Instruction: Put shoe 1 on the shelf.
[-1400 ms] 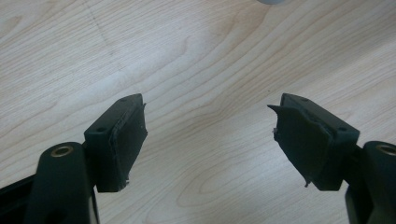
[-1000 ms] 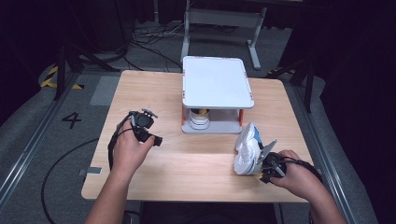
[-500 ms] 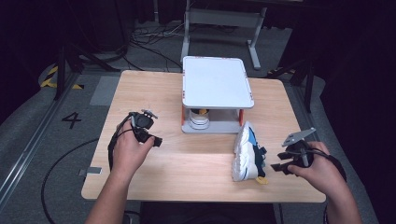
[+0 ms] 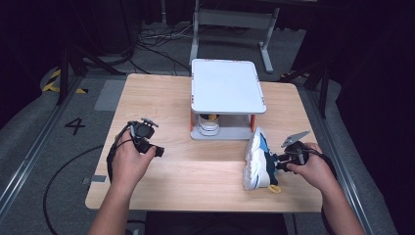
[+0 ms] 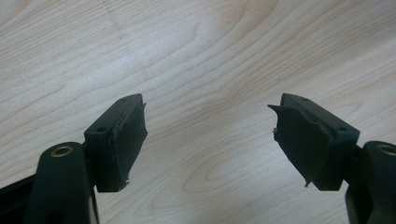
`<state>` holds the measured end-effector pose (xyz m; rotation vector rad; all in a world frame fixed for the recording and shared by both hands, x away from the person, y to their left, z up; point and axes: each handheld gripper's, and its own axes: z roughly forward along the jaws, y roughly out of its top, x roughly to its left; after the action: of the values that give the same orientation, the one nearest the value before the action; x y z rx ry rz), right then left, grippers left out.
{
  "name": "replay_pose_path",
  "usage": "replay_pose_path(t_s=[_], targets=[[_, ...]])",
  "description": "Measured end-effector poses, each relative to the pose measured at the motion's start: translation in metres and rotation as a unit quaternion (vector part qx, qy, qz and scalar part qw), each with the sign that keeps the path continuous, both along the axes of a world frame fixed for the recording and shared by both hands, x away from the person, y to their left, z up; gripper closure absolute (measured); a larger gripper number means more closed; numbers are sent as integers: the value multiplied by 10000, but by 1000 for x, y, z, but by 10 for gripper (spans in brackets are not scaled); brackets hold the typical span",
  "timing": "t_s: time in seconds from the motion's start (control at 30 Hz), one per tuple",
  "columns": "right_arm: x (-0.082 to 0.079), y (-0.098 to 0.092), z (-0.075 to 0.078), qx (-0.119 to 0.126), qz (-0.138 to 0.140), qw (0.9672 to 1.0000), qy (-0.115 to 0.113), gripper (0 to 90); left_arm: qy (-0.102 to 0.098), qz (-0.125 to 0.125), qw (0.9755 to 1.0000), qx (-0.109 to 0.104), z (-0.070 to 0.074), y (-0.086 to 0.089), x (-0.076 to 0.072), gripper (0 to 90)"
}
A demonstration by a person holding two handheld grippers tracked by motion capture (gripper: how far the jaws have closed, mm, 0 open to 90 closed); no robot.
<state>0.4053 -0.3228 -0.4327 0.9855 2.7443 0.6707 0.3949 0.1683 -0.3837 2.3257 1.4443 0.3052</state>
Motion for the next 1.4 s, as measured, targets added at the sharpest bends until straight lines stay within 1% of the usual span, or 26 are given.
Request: replay_pose_path(t_s=[0.07,0.1,0.13,0.17,0.2,0.23,0.27,0.3,0.37,0.5,0.57,0.63,0.67,0.7,0.73,0.87,0.9,0.93,0.97,1.0,1.1,1.13,1.17,1.27,1.37,1.4], targets=[[2,0,-2,116,93,9999,-14,633,-12,4,10000,-1,0,0,-1,252],[2,0,-2,109,152,9998,-22,655,-9,-13,10000,2,0,0,-1,252],[3,1,-3,144,269,9995,-55,699,-1,-15,10000,-9,0,-1,-1,252],[4,1,-4,243,352,9990,-101,729,-4,-20,10000,-5,0,-1,-1,251],[5,1,-4,354,358,9987,-119,760,-3,-16,10000,9,0,-2,-1,251],[5,2,-4,404,378,9984,-126,776,4,-19,10000,8,-1,-2,-1,251],[5,3,-3,402,395,9983,-177,794,17,-36,10000,11,-1,-2,0,251],[5,5,-2,409,418,9980,-240,846,23,-18,10000,9,-2,-2,0,251],[4,6,1,446,410,9977,-297,851,22,-32,10000,30,-2,-2,0,251],[3,7,5,467,344,9978,-317,859,19,-20,10000,1,-2,-2,0,251],[0,9,10,452,321,9978,-351,860,8,-23,10000,6,-1,0,-1,252],[-3,12,20,497,384,9969,-472,860,-3,14,10000,-7,-1,1,-2,252],[-3,12,20,497,384,9969,-472,860,-3,14,10000,-7,-1,1,-2,252],[-5,15,25,526,423,9962,-550,859,11,45,10000,-21,-2,3,-3,252],[-8,21,33,490,501,9953,-665,859,9,56,10000,-22,-2,4,-4,252],[-10,46,50,414,739,9913,-1011,862,1,132,9999,-29,-2,10,-8,252],[-9,53,52,472,829,9895,-1085,900,6,167,9999,-35,-1,12,-9,252],[-7,61,54,580,912,9880,-1101,900,-10,197,9998,-34,-1,14,-11,252],[-4,71,53,580,1014,9875,-1058,900,0,224,9997,-39,-1,15,-12,252],[-2,79,50,494,1113,9873,-1024,900,-15,231,9997,-41,-1,16,-13,252],[4,95,37,153,1206,9875,-1000,900,-10,267,9996,-46,-1,18,-15,252],[5,97,34,-21,1159,9874,-1078,900,-7,272,9996,-46,-1,20,-15,252],[5,97,33,-14,1184,9878,-1011,900,-4,305,9995,-57,-1,21,-16,252],[4,95,37,96,1149,9883,-996,887,-14,342,9994,-71,-1,22,-16,252],[-2,90,51,235,1016,9887,-1076,819,-7,308,9995,-54,-1,22,-15,252],[-6,89,59,318,962,9890,-1077,775,9,318,9995,-67,-1,22,-15,252]])
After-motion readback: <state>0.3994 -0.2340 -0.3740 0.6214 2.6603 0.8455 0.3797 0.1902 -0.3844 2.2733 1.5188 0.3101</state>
